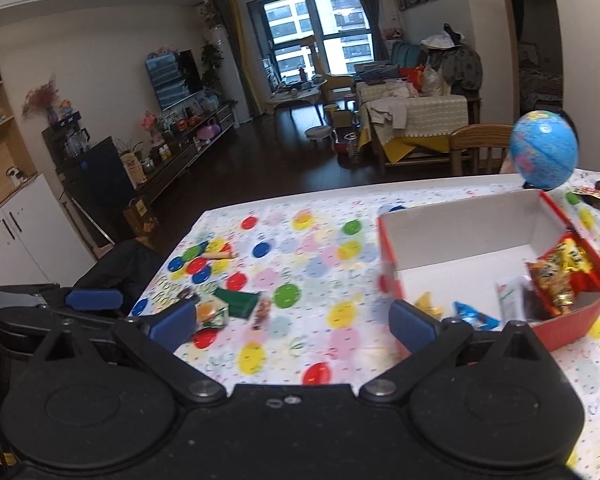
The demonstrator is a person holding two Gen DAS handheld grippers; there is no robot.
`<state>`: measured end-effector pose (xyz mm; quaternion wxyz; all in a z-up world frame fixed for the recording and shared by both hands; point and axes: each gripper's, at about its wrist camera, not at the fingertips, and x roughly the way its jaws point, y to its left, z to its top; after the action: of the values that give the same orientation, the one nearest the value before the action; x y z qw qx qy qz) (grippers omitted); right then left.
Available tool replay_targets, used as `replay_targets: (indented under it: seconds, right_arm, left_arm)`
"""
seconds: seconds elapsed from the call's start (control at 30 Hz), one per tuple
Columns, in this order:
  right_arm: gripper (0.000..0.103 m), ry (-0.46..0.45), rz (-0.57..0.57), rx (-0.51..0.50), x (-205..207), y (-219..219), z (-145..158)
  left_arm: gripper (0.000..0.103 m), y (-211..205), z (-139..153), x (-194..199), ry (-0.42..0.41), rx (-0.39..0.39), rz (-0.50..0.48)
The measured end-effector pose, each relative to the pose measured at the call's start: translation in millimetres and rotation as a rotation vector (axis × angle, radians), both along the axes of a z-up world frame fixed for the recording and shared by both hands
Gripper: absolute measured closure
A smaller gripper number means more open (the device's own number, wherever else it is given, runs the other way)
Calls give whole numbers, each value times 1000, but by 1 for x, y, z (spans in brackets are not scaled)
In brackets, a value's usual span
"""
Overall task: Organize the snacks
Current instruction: 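Withdraw both tools from the box back toward the snack pile, then grasp the black packet with left tool while right tool grasps clear-wrapped brown candy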
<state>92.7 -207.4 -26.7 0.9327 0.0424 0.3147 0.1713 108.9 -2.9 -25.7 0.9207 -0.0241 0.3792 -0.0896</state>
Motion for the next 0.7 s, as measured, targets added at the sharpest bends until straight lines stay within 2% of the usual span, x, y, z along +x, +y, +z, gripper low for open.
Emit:
replay_targets:
  seconds: [0.33, 0.7]
  right_arm:
    - [0, 38, 27, -12, 3, 51, -11]
    - [3, 82, 82, -94, 31, 93, -37]
  left_arm:
    - [0, 61, -12, -13, 8, 10, 64]
    - [0, 107, -46, 1, 91, -10, 149]
